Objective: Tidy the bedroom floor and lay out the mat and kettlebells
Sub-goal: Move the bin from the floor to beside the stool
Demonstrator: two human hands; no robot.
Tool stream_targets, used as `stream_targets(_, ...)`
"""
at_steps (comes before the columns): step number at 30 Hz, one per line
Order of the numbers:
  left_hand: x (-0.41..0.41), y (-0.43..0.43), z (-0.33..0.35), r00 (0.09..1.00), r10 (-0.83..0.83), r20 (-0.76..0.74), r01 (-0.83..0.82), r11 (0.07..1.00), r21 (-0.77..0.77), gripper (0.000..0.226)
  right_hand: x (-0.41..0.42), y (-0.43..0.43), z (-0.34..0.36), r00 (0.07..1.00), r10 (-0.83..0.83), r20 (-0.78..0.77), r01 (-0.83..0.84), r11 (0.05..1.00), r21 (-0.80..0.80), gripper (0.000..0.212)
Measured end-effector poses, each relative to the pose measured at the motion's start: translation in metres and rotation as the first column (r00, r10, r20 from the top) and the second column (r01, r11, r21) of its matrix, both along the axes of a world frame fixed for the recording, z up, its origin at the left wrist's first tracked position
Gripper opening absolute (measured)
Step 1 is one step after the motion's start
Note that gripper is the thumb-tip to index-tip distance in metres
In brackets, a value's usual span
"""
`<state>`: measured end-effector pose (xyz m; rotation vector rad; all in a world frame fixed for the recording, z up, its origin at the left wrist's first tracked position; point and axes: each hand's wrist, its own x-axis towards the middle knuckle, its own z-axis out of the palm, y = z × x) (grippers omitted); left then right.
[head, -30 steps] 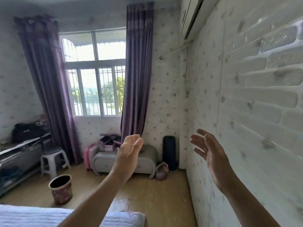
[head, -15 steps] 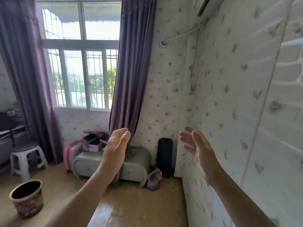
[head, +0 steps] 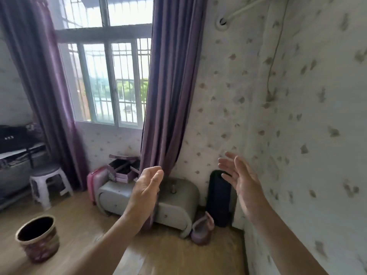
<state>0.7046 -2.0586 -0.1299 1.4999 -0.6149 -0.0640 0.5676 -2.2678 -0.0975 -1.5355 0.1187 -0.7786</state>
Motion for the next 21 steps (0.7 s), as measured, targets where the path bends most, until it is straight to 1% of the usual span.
stream_targets(4,0.056,-0.052,0.002,0.990,0.140,-0.017,-0.140,0.990,-0.011,0.059,0.083,-0.056,-0.009,0.992,0.123,-0.016,-0.123,0.992,0.009,0.091)
stream_targets(8,0.101,-0.080,0.013,0.969,0.246,-0.008,-0.246,0.969,0.001,0.031,0.164,-0.096,0.003,0.975,0.222,-0.019,-0.222,0.975,0.025,0.074)
stream_targets(9,0.110,-0.081,0.014,0.963,0.268,0.001,-0.268,0.963,0.009,0.032,0.184,-0.102,0.006,0.968,0.250,-0.017,-0.250,0.968,0.019,0.068)
stream_targets(11,0.132,-0.079,0.010,0.940,0.341,-0.003,-0.341,0.939,0.036,0.040,0.220,-0.107,0.006,0.945,0.326,-0.016,-0.326,0.945,0.013,0.059)
stream_targets(12,0.143,-0.075,0.008,0.926,0.377,0.000,-0.376,0.925,0.046,0.044,0.236,-0.107,0.004,0.932,0.363,-0.010,-0.363,0.932,0.004,0.060)
stream_targets(15,0.185,-0.061,-0.001,0.882,0.472,0.008,-0.471,0.878,0.084,0.053,0.291,-0.103,-0.002,0.901,0.434,-0.014,-0.434,0.901,0.002,0.080)
stream_targets(18,0.224,-0.047,-0.007,0.846,0.533,0.005,-0.530,0.841,0.105,0.052,0.347,-0.100,-0.005,0.878,0.479,-0.020,-0.479,0.878,0.000,0.090)
stream_targets(21,0.277,-0.031,-0.012,0.807,0.591,-0.003,-0.589,0.804,0.080,0.048,0.410,-0.093,-0.004,0.857,0.515,-0.022,-0.516,0.856,-0.021,0.095)
